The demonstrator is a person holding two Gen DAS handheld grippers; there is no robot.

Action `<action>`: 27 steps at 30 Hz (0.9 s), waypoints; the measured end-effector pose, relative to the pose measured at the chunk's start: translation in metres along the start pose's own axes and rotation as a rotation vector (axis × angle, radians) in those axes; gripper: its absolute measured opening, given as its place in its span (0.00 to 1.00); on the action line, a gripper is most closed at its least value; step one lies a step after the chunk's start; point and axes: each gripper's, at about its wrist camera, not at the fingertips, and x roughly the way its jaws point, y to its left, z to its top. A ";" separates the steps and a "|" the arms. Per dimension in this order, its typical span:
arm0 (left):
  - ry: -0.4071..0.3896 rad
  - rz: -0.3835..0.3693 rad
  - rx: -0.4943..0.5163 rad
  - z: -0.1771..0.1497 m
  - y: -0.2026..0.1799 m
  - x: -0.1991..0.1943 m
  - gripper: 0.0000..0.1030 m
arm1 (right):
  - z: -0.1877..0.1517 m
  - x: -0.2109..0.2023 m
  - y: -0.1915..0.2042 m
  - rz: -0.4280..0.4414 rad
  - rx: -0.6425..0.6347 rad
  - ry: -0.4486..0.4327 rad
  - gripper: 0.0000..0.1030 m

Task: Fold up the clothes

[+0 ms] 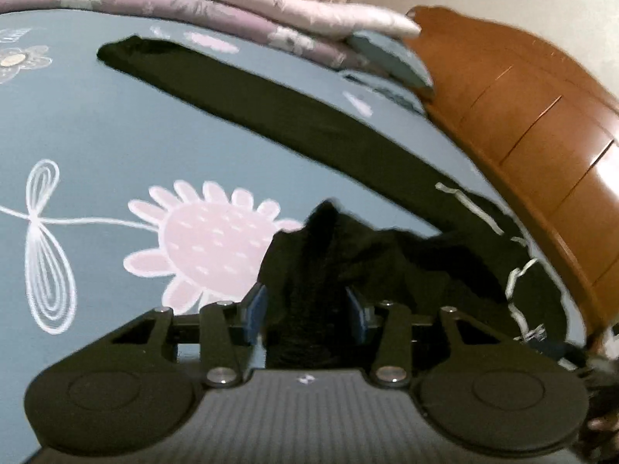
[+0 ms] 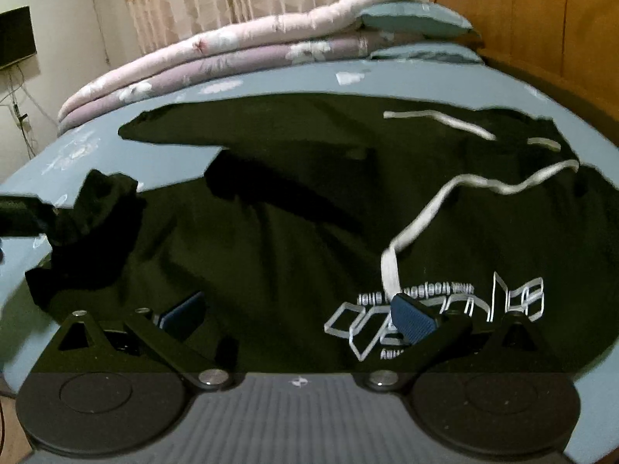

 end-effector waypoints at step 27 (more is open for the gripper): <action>-0.049 -0.089 0.062 0.003 -0.013 0.000 0.44 | 0.011 0.029 0.010 0.044 0.028 0.042 1.00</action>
